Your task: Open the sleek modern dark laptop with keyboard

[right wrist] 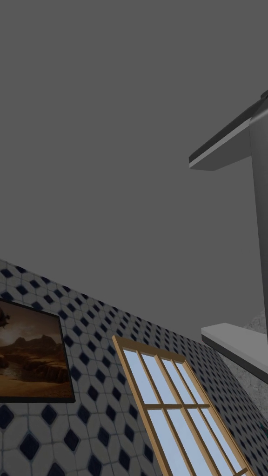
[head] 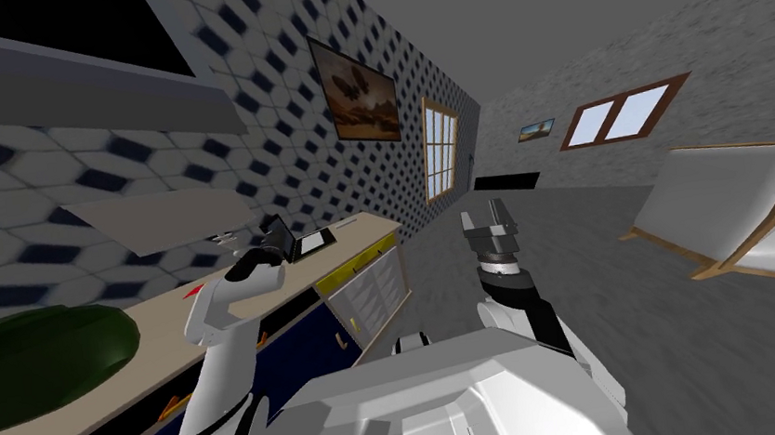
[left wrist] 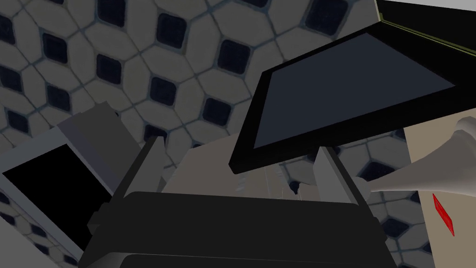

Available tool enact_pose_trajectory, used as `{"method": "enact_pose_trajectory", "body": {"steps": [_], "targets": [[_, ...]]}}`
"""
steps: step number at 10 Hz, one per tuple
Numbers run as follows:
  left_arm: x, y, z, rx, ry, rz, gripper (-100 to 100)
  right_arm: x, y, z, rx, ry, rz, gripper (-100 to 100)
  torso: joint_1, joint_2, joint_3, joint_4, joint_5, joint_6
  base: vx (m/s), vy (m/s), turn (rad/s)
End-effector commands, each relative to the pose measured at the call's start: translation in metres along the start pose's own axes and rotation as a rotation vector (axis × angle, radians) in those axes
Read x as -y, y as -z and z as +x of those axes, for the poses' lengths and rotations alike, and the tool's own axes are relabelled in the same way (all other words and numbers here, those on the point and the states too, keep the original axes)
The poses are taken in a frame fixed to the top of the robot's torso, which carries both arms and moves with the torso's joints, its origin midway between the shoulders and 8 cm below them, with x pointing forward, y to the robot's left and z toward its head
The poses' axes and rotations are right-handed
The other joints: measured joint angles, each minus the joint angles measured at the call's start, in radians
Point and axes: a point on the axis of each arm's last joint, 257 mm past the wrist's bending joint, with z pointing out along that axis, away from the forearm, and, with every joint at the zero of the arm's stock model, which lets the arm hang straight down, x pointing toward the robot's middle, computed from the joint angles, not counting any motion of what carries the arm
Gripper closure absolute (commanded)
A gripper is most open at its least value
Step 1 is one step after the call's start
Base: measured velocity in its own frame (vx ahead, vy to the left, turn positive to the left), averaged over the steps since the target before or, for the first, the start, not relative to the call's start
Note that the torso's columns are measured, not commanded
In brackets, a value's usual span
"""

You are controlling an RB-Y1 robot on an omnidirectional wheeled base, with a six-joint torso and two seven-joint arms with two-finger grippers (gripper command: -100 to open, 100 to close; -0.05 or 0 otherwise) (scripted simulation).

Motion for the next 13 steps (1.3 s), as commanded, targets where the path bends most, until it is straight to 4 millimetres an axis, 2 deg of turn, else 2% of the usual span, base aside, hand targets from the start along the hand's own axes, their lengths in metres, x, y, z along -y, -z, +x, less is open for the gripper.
{"method": "enact_pose_trajectory", "body": {"steps": [1, 4, 6, 7, 10, 12, 13], "targets": [[-0.006, -0.003, -0.016, 0.026, -0.004, -0.051, -100, 0.000, 0.000, 0.000, 0.000, 0.000, 0.000, 0, -0.001, 0.000, 0.000, 0.000, 0.000, 0.000, 0.032, 0.052, -0.049], [-0.010, -0.004, -0.027, 0.041, -0.004, -0.086, -100, 0.000, 0.000, 0.000, 0.000, 0.000, 0.000, 0, -0.001, 0.000, 0.000, 0.000, 0.000, 0.000, 0.023, 0.044, -0.037], [-0.012, -0.005, -0.046, 0.071, -0.002, -0.125, -100, 0.000, 0.000, 0.000, 0.000, 0.000, 0.000, 0, 0.000, 0.000, 0.000, 0.000, 0.000, 0.000, 0.034, 0.061, -0.053], [-0.014, -0.005, -0.046, 0.070, -0.001, -0.134, -100, 0.000, 0.000, 0.000, 0.000, 0.000, 0.000, 0, 0.001, -0.001, 0.000, 0.000, 0.000, 0.000, 0.029, 0.048, -0.029], [-0.017, -0.005, -0.066, 0.101, 0.006, -0.185, -100, 0.000, 0.000, 0.000, 0.000, 0.000, 0.000, 0, -0.001, 0.000, 0.000, 0.000, 0.000, 0.000, 0.027, 0.040, -0.046], [-0.018, -0.004, -0.075, 0.114, 0.010, -0.205, -100, 0.000, 0.000, 0.000, 0.000, 0.000, 0.000, 0, -0.001, 0.000, 0.000, 0.000, 0.000, 0.000, 0.026, 0.031, -0.031], [-0.017, -0.004, -0.072, 0.110, 0.008, -0.197, -100, 0.000, 0.000, 0.000, 0.000, 0.000, 0.000, 0, -0.001, 0.000, 0.000, 0.000, 0.000, 0.000, 0.011, 0.013, -0.004]]}}
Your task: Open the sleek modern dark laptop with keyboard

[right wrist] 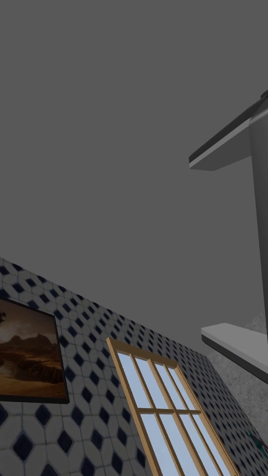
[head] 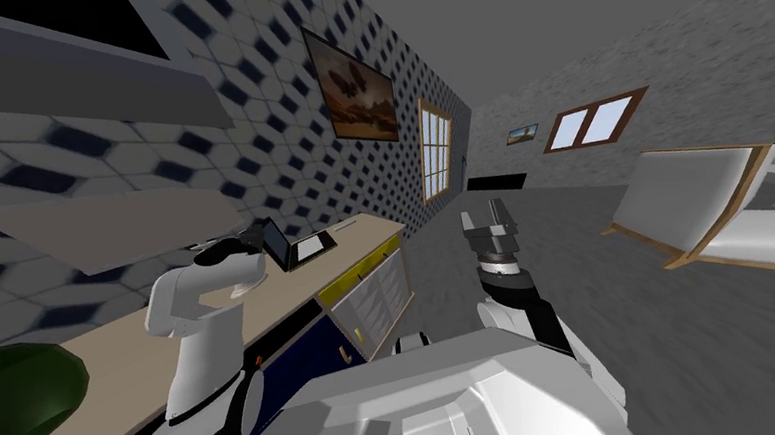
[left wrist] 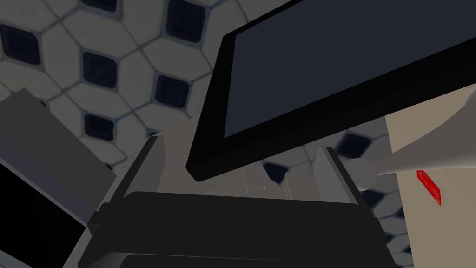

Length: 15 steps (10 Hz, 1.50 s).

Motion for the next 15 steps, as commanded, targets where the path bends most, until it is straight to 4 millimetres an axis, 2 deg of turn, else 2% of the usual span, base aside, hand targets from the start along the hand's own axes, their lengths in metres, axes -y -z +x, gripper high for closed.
{"method": "enact_pose_trajectory", "body": {"steps": [1, 2, 4, 5, 6, 8, 9, 10, 11, 12, 14, 15], "targets": [[-0.024, -0.011, -0.024, 0.027, 0.023, -0.026, -100, 0.000, 0.000, 0.000, 0.000, 0.000, 0.000, 0, -0.001, 0.001, 0.000, 0.000, 0.000, 0.000, -0.014, -0.074, -0.328], [-0.037, -0.016, -0.031, 0.039, 0.013, -0.042, -100, 0.000, 0.000, 0.000, 0.000, 0.000, 0.000, 0, -0.005, 0.001, 0.001, 0.000, -0.001, 0.001, -0.018, -0.088, -0.202], [-0.071, -0.022, -0.031, 0.039, 0.004, -0.089, -100, 0.000, 0.000, 0.000, 0.000, 0.000, 0.000, 0, 0.000, -0.001, -0.001, -0.001, 0.000, 0.001, -0.013, -0.039, -0.005], [-0.081, -0.025, -0.059, 0.072, 0.024, -0.090, -100, 0.000, 0.000, 0.000, 0.000, 0.000, 0.000, 0, 0.004, -0.002, -0.001, -0.001, 0.001, 0.000, -0.023, -0.089, -0.368], [-0.093, -0.025, -0.067, 0.082, 0.009, -0.100, -100, 0.000, 0.000, 0.000, 0.000, 0.000, 0.000, 0, 0.001, -0.001, -0.001, -0.001, 0.001, 0.001, -0.022, -0.087, -0.185], [-0.133, -0.032, -0.070, 0.085, 0.013, -0.152, -100, 0.000, 0.000, 0.000, 0.000, 0.000, 0.000, 0, 0.003, -0.003, -0.002, -0.001, 0.001, 0.000, -0.003, -0.022, 0.004], [-0.139, -0.032, -0.070, 0.085, 0.010, -0.164, -100, 0.000, 0.000, 0.000, 0.000, 0.000, 0.000, 0, 0.007, -0.002, -0.001, -0.002, 0.004, -0.002, 0.006, 0.003, -0.001], [-0.145, -0.036, -0.102, 0.120, 0.042, -0.155, -100, 0.000, 0.000, 0.000, 0.000, 0.000, 0.000, 0, 0.008, -0.002, -0.001, -0.001, 0.004, -0.002, -0.005, -0.084, -0.319], [-0.158, -0.037, -0.113, 0.133, 0.020, -0.171, -100, 0.000, 0.000, 0.000, 0.000, 0.000, 0.000, 0, 0.002, 0.000, 0.000, -0.001, 0.002, 0.000, -0.011, -0.077, -0.229], [-0.178, -0.036, -0.115, 0.136, 0.034, -0.195, -100, 0.000, 0.000, 0.000, 0.000, 0.000, 0.000, 0, 0.000, 0.000, 0.000, -0.001, 0.001, 0.001, -0.009, -0.032, 0.006], [-0.199, -0.033, -0.117, 0.136, 0.017, -0.225, -100, 0.000, 0.000, 0.000, 0.000, 0.000, 0.000, 0, 0.003, -0.001, 0.000, -0.001, 0.002, -0.001, -0.001, -0.009, 0.002], [-0.199, -0.035, -0.149, 0.172, 0.057, -0.210, -100, 0.000, 0.000, 0.000, 0.000, 0.000, 0.000, 0, 0.006, 0.000, 0.000, -0.001, 0.004, -0.003, -0.013, -0.080, -0.355]]}}
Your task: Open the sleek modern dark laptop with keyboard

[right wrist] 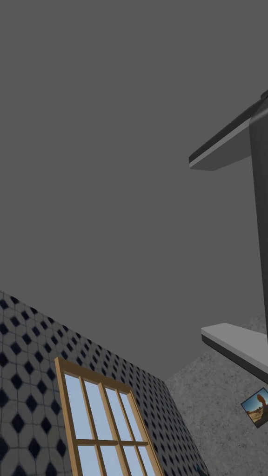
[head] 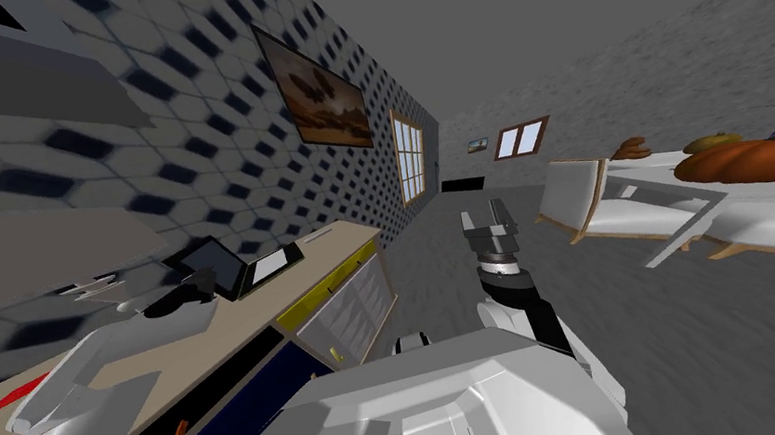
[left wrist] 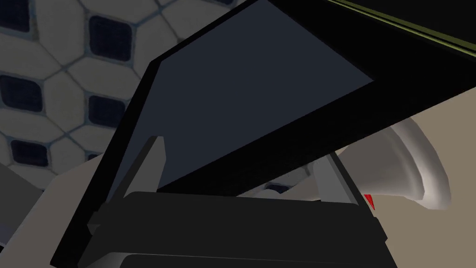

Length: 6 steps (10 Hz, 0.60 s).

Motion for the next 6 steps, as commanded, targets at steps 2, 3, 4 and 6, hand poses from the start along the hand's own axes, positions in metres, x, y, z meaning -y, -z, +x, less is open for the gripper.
{"method": "enact_pose_trajectory", "body": {"steps": [2, 3, 4, 6], "targets": [[-0.043, -0.009, -0.053, 0.050, 0.015, -0.031, -100, 0.000, 0.000, 0.000, 0.000, 0.000, 0.000, 0, -0.006, 0.001, 0.001, 0.001, -0.004, 0.002, -0.009, -0.069, -0.090], [-0.060, -0.010, -0.057, 0.056, 0.005, -0.060, -100, 0.000, 0.000, 0.000, 0.000, 0.000, 0.000, 0, -0.004, 0.000, 0.000, 0.001, -0.003, 0.002, 0.010, -0.013, -0.007], [-0.063, -0.009, -0.058, 0.057, 0.000, -0.067, -100, 0.000, 0.000, 0.000, 0.000, 0.000, 0.000, 0, 0.000, 0.001, 0.001, 0.000, 0.001, -0.001, 0.010, 0.002, -0.005], [-0.066, -0.011, -0.101, 0.095, 0.016, -0.049, -100, 0.000, 0.000, 0.000, 0.000, 0.000, 0.000, 0, -0.003, 0.003, 0.001, 0.001, -0.001, 0.002, -0.007, -0.077, -0.266]]}}
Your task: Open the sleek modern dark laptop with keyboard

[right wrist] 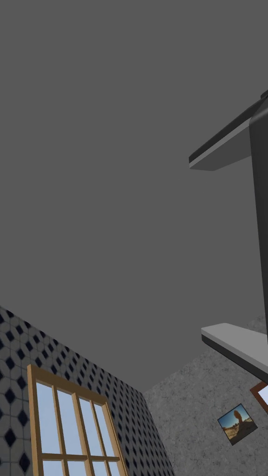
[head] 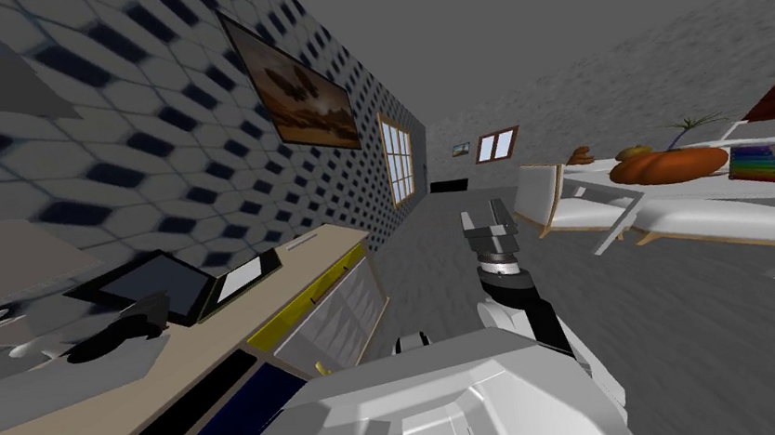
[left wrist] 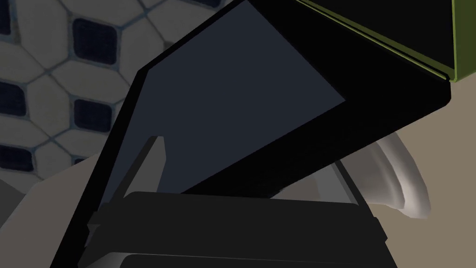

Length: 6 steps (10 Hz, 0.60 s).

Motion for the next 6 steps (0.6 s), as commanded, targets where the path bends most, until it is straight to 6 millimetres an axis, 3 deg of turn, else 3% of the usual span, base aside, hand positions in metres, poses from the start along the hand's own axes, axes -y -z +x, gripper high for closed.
{"method": "enact_pose_trajectory", "body": {"steps": [1, 2, 3, 4, 6], "targets": [[-0.022, -0.007, -0.035, 0.032, 0.004, -0.015, -100, 0.000, 0.000, 0.000, 0.000, 0.000, 0.000, 0, -0.003, -0.001, -0.001, 0.000, -0.002, 0.000, -0.001, -0.045, -0.001], [-0.043, -0.007, -0.042, 0.043, -0.012, -0.049, -100, 0.000, 0.000, 0.000, 0.000, 0.000, 0.000, 0, -0.001, -0.002, -0.001, 0.000, -0.002, -0.001, 0.003, -0.017, -0.010], [-0.025, -0.008, -0.073, 0.066, 0.008, -0.010, -100, 0.000, 0.000, 0.000, 0.000, 0.000, 0.000, 0, 0.002, -0.001, 0.000, 0.000, 0.000, -0.004, 0.010, -0.092, -0.355], [-0.032, -0.010, -0.087, 0.079, -0.006, -0.019, -100, 0.000, 0.000, 0.000, 0.000, 0.000, 0.000, 0, -0.002, -0.001, -0.001, 0.000, -0.001, 0.001, 0.006, -0.097, -0.210], [-0.063, -0.009, -0.103, 0.097, 0.005, -0.058, -100, 0.000, 0.000, 0.000, 0.000, 0.000, 0.000, 0, 0.000, -0.002, -0.001, 0.000, -0.002, 0.000, -0.004, -0.023, 0.037]]}}
